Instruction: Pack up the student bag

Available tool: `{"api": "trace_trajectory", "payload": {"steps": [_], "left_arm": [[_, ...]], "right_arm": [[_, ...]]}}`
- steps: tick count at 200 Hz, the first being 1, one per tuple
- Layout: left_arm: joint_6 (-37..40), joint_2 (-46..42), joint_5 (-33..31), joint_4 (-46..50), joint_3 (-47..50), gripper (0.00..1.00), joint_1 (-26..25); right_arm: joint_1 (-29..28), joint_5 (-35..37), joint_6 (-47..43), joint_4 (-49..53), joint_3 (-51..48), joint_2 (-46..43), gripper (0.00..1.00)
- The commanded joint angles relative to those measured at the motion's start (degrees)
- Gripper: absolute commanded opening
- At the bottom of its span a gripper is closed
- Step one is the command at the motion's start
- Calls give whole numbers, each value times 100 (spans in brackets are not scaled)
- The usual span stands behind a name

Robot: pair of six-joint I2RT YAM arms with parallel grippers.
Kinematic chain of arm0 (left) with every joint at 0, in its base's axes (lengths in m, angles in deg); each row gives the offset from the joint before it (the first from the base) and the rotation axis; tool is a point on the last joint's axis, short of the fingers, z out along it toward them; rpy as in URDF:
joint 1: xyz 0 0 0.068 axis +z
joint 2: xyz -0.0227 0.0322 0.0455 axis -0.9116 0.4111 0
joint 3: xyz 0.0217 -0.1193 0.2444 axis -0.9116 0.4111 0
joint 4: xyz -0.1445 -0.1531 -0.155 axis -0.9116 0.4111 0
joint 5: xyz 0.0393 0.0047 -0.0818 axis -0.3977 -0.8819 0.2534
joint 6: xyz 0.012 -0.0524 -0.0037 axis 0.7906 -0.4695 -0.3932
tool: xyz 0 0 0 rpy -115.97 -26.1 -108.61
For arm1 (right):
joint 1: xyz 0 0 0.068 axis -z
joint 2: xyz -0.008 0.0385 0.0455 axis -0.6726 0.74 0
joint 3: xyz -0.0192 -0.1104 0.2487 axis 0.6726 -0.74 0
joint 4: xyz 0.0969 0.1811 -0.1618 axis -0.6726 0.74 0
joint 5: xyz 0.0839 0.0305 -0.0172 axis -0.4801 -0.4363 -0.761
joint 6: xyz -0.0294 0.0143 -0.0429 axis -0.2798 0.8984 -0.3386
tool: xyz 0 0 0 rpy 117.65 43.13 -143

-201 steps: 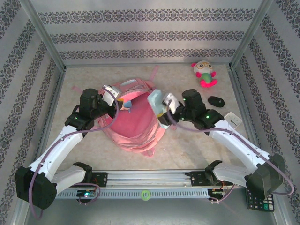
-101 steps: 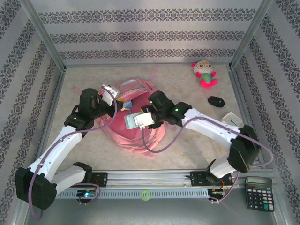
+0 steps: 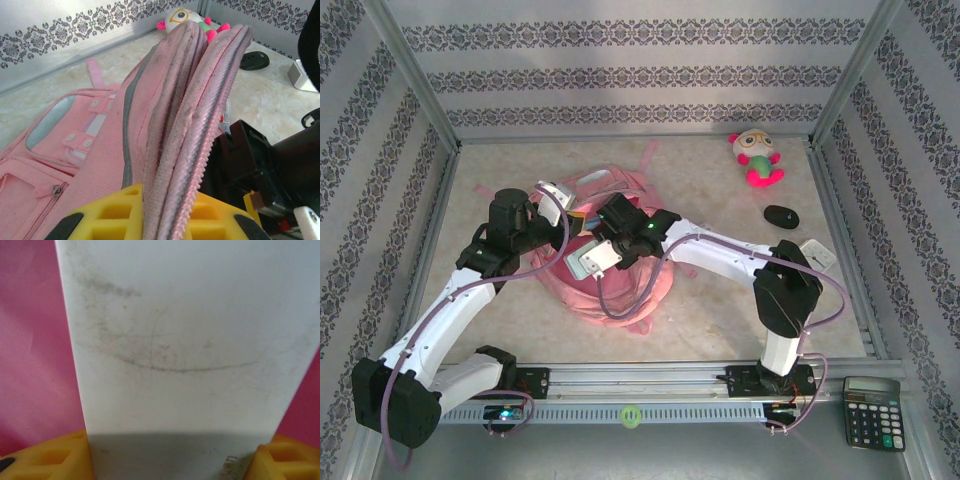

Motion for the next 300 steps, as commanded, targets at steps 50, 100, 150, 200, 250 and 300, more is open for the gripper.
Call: {"api": "trace_trajectory", "payload": {"steps": [50,100,150,200,250,300], "left_arm": [[-292,-246,496,-742,-354,4,11],[-325,-220,508,-818,-336,4,12],[-274,-241,493,-772,-324,4,8],[-396,-231,616,-916,-285,4,15],[-442,-243,805,-944,-296,4,8],[-396,-374,848,-952,-6,4,7]], "right_arm": [[-103,-47,35,-123,168,16,66],[-94,-181,652,-275,-215,-460,70],[-112,-257,1815,-518,-1206,-1580,64],[-112,-52,2617,-1286,-1933,-1611,34],[-4,171,2882,-2301,-1851,-692,25],[301,144,3546,-3936,-1771,-72,26]]}}
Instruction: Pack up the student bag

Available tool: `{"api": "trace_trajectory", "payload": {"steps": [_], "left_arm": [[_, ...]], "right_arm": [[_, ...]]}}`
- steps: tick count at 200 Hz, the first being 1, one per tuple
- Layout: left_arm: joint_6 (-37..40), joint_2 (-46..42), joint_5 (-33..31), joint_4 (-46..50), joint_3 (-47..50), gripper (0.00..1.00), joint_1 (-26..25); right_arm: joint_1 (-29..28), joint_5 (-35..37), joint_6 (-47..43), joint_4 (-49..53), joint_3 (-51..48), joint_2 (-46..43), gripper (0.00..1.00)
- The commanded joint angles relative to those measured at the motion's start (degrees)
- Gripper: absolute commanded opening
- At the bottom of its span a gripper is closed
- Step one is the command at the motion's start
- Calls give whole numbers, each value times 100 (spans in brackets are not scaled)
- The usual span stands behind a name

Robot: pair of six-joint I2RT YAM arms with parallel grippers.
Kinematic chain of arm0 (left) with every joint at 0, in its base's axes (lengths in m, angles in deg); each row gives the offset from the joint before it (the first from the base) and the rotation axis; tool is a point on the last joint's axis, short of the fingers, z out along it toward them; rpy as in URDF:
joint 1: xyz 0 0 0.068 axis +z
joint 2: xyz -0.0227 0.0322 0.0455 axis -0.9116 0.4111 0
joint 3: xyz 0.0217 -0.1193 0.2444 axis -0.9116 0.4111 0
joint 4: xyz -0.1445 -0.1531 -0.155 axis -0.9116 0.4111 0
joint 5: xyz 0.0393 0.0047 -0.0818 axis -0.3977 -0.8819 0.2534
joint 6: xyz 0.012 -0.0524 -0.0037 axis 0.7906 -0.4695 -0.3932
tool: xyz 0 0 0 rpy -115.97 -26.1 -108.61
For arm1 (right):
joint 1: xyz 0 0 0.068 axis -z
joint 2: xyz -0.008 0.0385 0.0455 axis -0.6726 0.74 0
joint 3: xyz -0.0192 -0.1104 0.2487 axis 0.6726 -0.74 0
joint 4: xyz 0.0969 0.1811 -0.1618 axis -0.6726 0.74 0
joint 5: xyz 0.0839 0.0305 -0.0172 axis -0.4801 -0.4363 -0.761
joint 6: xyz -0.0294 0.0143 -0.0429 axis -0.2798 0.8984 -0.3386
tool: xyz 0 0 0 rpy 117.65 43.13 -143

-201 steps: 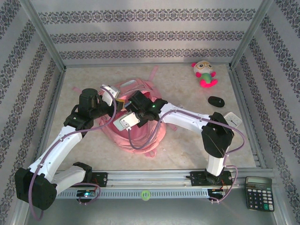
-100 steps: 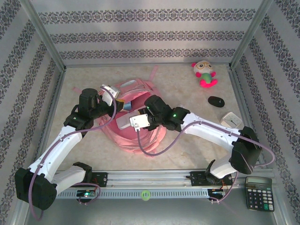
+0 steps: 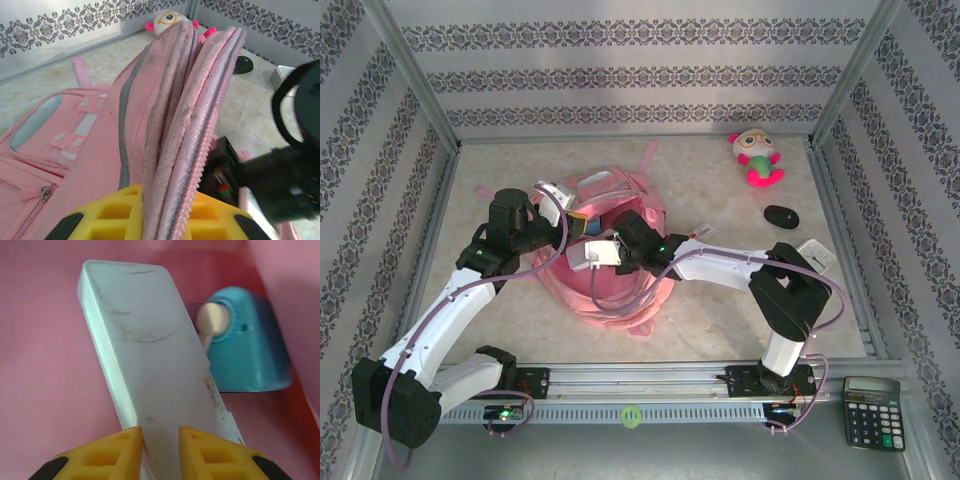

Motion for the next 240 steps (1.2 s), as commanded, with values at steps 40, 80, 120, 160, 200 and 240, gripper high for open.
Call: {"api": "trace_trajectory", "payload": {"steps": [40,80,120,160,200,240], "left_arm": [[486,-293,475,-649,207,5,8],[883,-505,426,-72,359,67,13],[12,-1014,808,436,161,81,19],[-1112,-1224,-201,910,30,79,19],[-1860,-948,-1488,1469,174,78,59],[-2242,-389,-1659,1613,479,78,107]], "right_arm": [[-9,-436,934,-1108,-889,-1020,42],[-115,-1881,2551,-469,-1859,-3222,54],[-254,-1790,3035,644,-1317,-4029,66],[-254,-957,2630,645,-800,-3372,64],[-269,-683,2133,573,-1030,-2066,52],[-377,-421,1500,953,-1299,-796,52]]}}
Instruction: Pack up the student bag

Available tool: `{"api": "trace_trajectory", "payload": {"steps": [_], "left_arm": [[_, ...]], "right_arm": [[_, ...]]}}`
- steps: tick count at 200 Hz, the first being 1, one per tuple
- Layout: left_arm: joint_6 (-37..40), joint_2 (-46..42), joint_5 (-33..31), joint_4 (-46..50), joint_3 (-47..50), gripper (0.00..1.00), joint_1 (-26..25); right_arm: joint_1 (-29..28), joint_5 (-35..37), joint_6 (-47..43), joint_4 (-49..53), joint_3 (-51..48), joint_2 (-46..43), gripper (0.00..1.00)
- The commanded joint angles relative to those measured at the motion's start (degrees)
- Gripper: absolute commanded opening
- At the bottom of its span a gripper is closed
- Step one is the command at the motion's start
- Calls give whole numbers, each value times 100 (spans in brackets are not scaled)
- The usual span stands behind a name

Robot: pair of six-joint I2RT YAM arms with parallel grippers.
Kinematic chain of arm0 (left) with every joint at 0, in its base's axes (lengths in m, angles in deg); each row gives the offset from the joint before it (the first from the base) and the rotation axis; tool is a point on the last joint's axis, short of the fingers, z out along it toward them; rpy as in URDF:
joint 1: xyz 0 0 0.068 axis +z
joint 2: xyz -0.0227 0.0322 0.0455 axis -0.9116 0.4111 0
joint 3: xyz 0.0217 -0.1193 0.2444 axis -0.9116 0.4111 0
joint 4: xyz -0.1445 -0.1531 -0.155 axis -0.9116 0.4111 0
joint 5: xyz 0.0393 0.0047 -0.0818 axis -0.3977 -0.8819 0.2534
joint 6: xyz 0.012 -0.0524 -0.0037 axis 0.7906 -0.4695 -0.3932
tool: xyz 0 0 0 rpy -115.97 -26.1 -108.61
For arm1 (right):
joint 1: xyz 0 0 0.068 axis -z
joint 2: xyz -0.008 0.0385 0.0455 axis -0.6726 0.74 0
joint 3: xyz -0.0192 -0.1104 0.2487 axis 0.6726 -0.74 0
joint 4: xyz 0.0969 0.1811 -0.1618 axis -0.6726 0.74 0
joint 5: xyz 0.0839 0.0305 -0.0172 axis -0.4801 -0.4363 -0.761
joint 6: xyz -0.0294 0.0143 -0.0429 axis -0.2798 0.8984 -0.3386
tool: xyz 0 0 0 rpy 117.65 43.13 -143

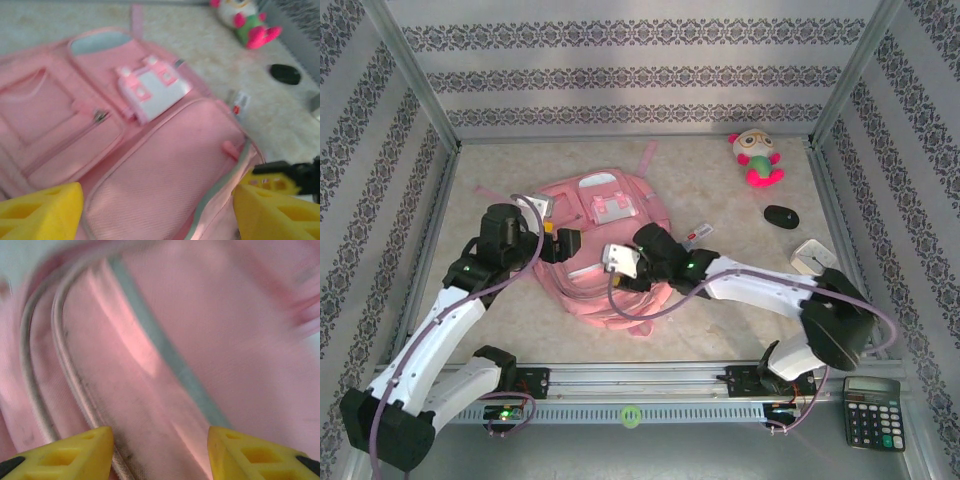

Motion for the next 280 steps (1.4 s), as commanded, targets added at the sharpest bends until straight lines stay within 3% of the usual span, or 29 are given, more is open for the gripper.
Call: {"api": "trace_trajectory", "payload": {"steps": [1,55,91,112,141,196,248,280], "left_arm": [[-489,251,-378,354,222,78,77],[-883,271,-993,29,793,78,105],[-881,315,-929,16,894,78,289],[-998,345,-632,193,779,78,725],[-1239,419,-335,296,733,79,1310],[-2110,910,1154,-508,1191,72,2233],[-2587,1372,2103,-1351,1511,57,2425],[-2577,1158,1929,-1601,1694,47,2448]], "right_arm": [[-93,316,-499,461,-110,499,52],[-148,202,-872,1257,420,-477,63],[-510,83,-1472,1312,267,-1229,71],[-844,586,-1774,1237,158,-1046,73],[-866,1014,-1775,861,137,-437,73],[-765,1369,-2189,399,-157,266,67],[-560,1065,-2021,337,-149,143,64],[-430,965,-1920,318,-192,38,60]]}}
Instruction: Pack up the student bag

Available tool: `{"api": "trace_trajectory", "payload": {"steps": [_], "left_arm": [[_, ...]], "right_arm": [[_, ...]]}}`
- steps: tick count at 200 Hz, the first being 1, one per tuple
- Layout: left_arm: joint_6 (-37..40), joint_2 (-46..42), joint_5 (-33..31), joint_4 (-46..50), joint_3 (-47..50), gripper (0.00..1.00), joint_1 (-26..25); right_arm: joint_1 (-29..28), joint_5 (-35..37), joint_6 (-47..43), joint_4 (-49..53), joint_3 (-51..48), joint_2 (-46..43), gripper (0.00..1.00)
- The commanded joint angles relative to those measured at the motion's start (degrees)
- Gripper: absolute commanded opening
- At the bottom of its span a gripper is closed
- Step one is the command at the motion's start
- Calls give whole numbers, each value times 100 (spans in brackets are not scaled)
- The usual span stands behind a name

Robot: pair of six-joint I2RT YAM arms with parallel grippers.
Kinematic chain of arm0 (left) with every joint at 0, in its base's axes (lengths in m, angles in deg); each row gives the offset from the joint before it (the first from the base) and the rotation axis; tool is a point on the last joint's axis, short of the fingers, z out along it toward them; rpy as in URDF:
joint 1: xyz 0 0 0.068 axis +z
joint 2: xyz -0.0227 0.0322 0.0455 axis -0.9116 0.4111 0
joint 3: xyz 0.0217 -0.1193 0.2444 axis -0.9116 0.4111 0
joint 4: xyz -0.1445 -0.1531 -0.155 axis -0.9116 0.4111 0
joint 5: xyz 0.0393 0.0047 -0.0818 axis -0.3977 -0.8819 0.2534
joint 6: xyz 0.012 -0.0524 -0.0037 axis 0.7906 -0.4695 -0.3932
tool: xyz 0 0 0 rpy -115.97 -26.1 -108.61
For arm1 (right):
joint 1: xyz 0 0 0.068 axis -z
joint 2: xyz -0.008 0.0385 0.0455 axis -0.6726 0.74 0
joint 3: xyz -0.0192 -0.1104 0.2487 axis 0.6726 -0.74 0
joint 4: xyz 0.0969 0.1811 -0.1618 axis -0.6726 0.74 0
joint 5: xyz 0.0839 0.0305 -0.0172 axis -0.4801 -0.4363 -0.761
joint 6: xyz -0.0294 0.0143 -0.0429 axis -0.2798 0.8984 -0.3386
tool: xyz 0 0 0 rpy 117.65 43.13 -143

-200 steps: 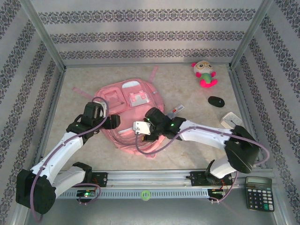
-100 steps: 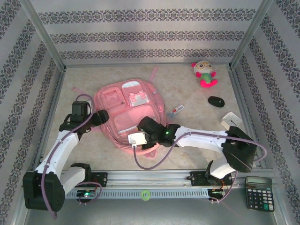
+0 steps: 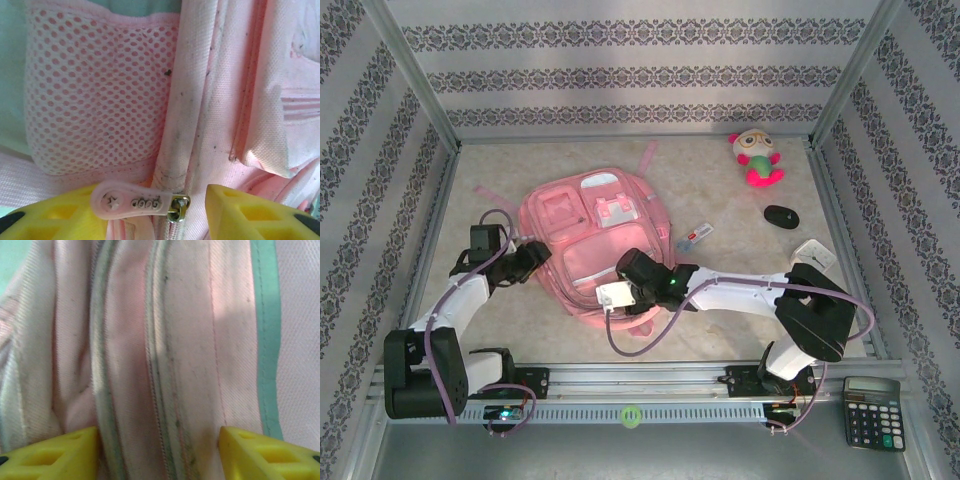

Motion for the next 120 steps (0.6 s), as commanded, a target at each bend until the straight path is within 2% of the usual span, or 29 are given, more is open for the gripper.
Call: {"api": "trace_trajectory", "payload": {"steps": [1,19,34,43,66,120], "left_arm": [[-136,-208,156,-515,109,46,96],[-29,-298,-58,-417,57,46,105],[43,-347,-273,-345,14,58,114],[41,-370,-355,-396,26,59,123],[-81,-351,-353,-709,100,48,132],[17,-441,-489,-539,87,23,125]], "right_arm": [[149,-28,87,-45,-116,-186,60],[196,-61,141,-54,-164,-254,59],[221,-76,165,-54,-210,-300,58],[227,-77,194,-61,-237,-319,58],[241,-86,227,-69,-282,-382,56],[406,-221,385,-110,-384,-546,52]]}}
